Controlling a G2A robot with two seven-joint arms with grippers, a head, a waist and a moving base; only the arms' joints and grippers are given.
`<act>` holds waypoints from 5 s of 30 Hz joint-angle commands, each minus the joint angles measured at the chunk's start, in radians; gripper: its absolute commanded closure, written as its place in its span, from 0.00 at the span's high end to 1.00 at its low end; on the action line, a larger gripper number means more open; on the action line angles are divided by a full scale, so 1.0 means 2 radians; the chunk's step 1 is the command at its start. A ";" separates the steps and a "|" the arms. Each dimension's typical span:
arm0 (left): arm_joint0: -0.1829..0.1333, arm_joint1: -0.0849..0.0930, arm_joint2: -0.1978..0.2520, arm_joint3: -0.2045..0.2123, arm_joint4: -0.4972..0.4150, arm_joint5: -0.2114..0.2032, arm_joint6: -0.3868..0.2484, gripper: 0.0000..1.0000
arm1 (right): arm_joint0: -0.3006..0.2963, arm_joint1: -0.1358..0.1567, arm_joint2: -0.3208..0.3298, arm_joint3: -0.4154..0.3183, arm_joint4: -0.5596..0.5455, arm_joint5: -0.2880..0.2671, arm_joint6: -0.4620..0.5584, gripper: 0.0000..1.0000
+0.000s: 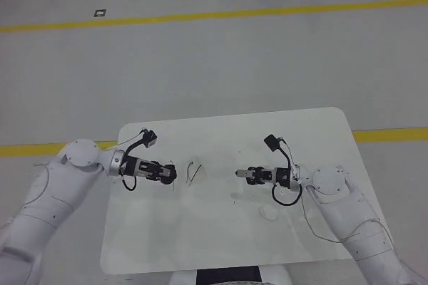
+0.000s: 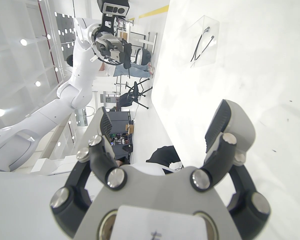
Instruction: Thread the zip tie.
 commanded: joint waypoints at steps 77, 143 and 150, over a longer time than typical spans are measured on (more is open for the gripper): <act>-0.027 0.025 0.073 -0.093 -0.071 0.000 0.000 0.00 | 0.000 0.000 0.000 0.000 0.000 0.000 0.000 1.00; -0.027 0.025 0.073 -0.093 -0.071 0.000 0.000 0.00 | 0.264 -0.061 -0.215 0.077 0.029 0.100 0.001 1.00; -0.027 0.025 0.073 -0.093 -0.071 0.000 0.000 0.00 | 0.264 -0.061 -0.215 0.077 0.029 0.100 0.001 1.00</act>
